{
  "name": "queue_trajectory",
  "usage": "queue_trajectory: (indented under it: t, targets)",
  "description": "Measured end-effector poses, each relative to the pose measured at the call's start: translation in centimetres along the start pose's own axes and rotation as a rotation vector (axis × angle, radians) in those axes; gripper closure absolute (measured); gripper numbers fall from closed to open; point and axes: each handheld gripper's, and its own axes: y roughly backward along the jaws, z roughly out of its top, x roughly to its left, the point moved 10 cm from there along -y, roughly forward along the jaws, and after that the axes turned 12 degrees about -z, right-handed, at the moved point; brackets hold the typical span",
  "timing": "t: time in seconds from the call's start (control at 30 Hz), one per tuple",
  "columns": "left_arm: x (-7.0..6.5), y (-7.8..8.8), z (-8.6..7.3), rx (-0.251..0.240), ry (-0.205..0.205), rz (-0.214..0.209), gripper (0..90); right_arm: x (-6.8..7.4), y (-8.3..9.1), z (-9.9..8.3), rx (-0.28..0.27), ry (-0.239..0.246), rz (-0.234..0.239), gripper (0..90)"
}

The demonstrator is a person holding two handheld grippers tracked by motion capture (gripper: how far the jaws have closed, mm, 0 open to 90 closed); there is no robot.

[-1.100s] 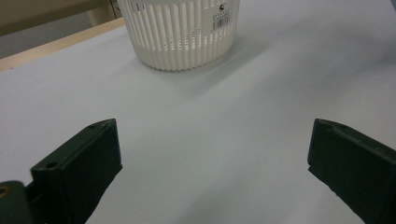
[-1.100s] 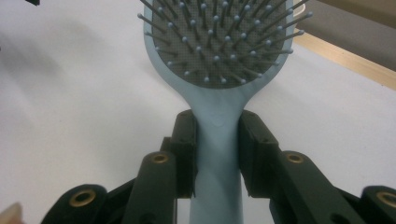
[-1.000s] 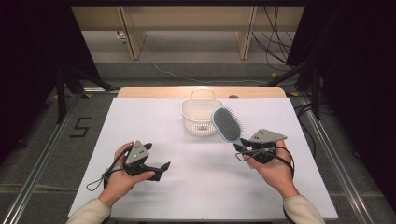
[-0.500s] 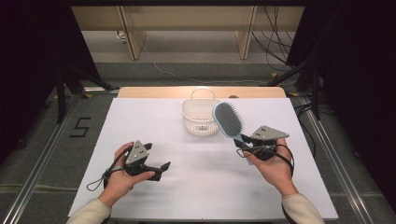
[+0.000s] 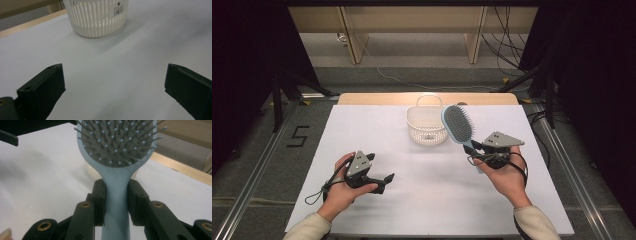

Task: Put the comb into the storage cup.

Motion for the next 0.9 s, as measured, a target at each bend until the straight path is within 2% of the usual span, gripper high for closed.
queue_trajectory:
  t: [0.9]
  targets:
    - [-0.02, -0.05, -0.02, -0.001, 0.003, -0.002, 2.5, -0.51, -0.28, 0.89, -0.026, -0.029, -0.006, 70.2]
